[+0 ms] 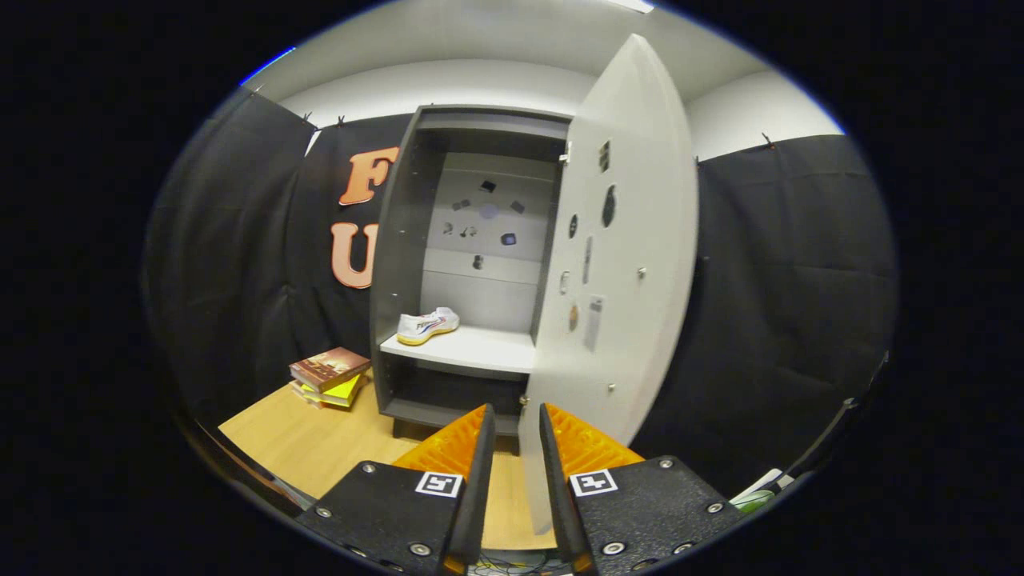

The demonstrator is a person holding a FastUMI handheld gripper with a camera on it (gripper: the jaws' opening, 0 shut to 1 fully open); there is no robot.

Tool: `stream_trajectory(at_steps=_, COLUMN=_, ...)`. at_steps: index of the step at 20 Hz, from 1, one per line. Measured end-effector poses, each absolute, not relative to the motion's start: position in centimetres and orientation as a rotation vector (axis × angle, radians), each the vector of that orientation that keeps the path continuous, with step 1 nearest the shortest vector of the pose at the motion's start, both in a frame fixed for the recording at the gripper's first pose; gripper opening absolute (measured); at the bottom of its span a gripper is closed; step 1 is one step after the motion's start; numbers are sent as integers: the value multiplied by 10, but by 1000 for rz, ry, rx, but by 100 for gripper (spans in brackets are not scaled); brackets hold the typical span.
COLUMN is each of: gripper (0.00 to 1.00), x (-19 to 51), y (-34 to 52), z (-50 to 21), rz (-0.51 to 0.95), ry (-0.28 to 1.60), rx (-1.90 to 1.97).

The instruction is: Open the shoe cabinet door, grab the shoes and put them into the shoe cabinet, then close the shoe cabinet door.

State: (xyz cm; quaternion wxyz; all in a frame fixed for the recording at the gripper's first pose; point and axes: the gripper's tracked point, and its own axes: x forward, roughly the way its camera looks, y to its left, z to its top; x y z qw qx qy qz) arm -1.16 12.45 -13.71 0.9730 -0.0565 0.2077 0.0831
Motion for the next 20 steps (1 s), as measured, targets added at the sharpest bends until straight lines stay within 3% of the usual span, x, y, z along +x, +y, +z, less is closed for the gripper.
stream_trajectory(at_steps=7, gripper=63, x=-29, y=144, z=-186, rz=255, ry=547, rx=-86)
stream_trajectory(at_steps=12, gripper=80, x=-31, y=165, z=-279, rz=276, ry=711, rx=-66)
stream_trajectory(at_steps=20, gripper=83, x=-63, y=197, z=-380, rz=362, ry=931, rx=-100)
